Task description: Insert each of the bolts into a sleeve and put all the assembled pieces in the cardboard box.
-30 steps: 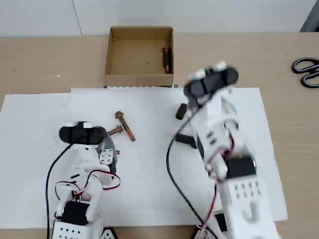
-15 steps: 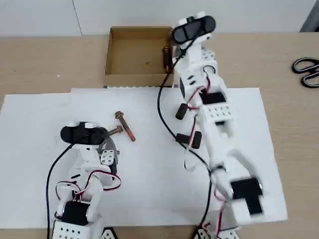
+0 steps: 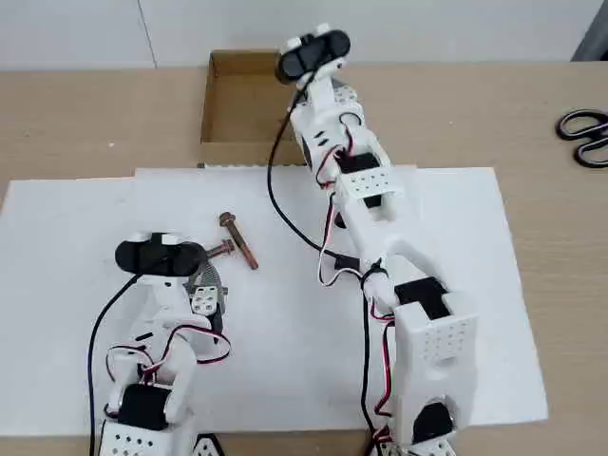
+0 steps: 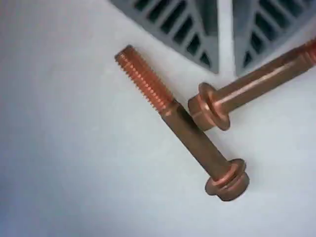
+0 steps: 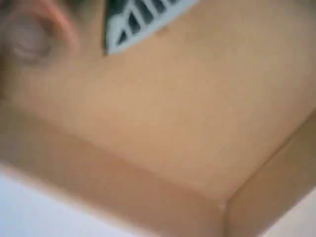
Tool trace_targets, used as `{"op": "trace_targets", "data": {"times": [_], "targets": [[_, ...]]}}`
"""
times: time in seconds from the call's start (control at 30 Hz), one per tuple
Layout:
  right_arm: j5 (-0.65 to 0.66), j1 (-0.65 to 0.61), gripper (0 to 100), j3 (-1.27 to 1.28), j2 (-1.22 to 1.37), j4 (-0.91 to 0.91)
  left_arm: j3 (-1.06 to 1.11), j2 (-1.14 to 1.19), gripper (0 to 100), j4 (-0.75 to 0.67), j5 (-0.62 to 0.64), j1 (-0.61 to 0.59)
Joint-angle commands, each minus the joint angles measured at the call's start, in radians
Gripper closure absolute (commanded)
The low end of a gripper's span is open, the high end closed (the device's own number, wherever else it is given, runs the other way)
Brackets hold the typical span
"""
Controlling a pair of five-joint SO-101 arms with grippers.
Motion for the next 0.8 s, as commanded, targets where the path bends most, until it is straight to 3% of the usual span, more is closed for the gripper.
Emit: {"op": "trace_targets", "data": {"times": [0.0, 0.13, 0.23, 0.77], "targets": [[0.014, -0.005, 84.3, -0.112, -0.005, 0.025, -0.004, -0.002, 99, 0.003, -0.006, 0.008], [0.015, -0.005, 89.0, -0.146, -0.010, 0.031, -0.004, -0.002, 99, 0.003, -0.006, 0.008], [0.015, -0.005, 99.4, -0.170, -0.062, 0.127, -0.004, -0.002, 99, 0.003, -0.006, 0.008], [0.006, -0.038, 99.5, -0.178, -0.173, 0.641, -0.004, -0.002, 99, 0.003, -0.006, 0.003]]}}
